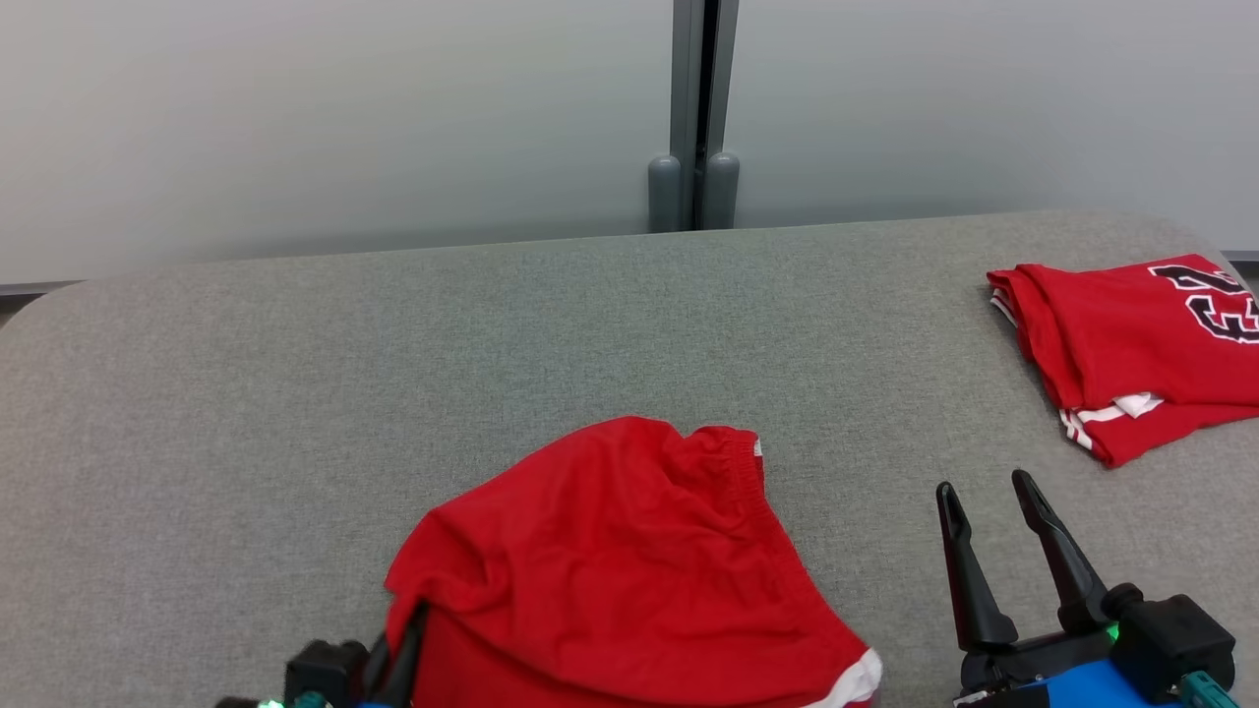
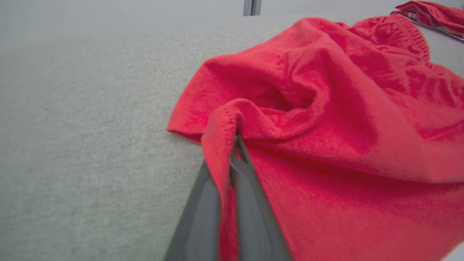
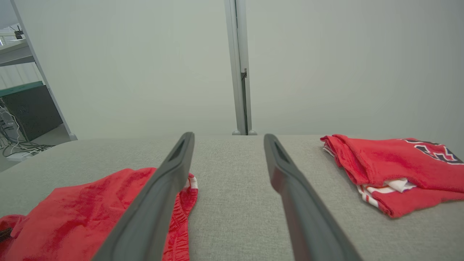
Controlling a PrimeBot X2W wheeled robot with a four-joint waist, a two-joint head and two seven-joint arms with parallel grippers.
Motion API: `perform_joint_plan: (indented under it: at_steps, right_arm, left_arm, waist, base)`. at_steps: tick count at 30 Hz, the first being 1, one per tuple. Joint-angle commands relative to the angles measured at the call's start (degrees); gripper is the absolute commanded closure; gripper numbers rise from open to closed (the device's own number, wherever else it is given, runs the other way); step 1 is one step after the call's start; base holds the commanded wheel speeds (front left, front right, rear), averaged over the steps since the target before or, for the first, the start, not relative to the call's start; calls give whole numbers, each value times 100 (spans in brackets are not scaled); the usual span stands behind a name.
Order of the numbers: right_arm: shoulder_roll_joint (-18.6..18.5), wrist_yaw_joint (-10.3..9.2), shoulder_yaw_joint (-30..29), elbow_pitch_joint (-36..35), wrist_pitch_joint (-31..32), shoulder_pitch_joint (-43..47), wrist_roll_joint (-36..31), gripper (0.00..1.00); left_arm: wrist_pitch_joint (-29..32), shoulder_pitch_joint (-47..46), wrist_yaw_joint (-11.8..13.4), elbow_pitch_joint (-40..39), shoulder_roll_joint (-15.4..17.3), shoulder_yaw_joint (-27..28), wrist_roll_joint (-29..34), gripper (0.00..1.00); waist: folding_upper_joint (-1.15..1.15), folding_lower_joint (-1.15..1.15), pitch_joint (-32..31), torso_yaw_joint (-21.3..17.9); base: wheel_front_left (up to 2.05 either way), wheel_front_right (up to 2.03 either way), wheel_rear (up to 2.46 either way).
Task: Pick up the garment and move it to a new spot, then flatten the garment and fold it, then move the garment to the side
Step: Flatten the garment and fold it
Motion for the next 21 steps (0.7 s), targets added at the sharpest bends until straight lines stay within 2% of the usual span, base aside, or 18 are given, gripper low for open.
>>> perform_joint_plan:
  at_steps: [1, 9, 10, 11, 15, 21]
  right_arm:
    - [-37, 0, -27, 1, -17, -63, 25, 0]
    - [-56, 0, -105, 130, -17, -130, 0, 0]
    - [-48, 0, -97, 149, -17, -123, -5, 0]
    - [-42, 0, -93, 171, -17, -108, -3, 0]
    - [-16, 0, -146, 210, -17, 6, 43, 0]
    - [30, 0, -309, 187, -17, 147, 36, 0]
  left_arm:
    - [-23, -172, 21, -53, 83, 88, -44, 100]
    - [-24, -841, 47, 157, 238, 391, -93, 100]
    - [-24, -857, 45, 257, 228, 393, -89, 82]
    - [-25, -877, 47, 306, 209, 406, -97, 0]
    - [-25, -706, 136, 112, 136, 602, -162, 0]
    - [-25, -266, 279, -1073, -7, 1047, -100, 0]
  waist:
    - [0, -1, 11, -4]
    - [0, -1, 58, -121]
    - [0, -1, 47, -134]
    - [0, -1, 28, -142]
    - [0, -1, -82, -110]
    - [0, -1, -257, 123]
  base:
    - [0, 0, 0]
    - [0, 0, 0]
    - [0, 0, 0]
    - [0, 0, 0]
    - [0, 0, 0]
    - [0, 0, 0]
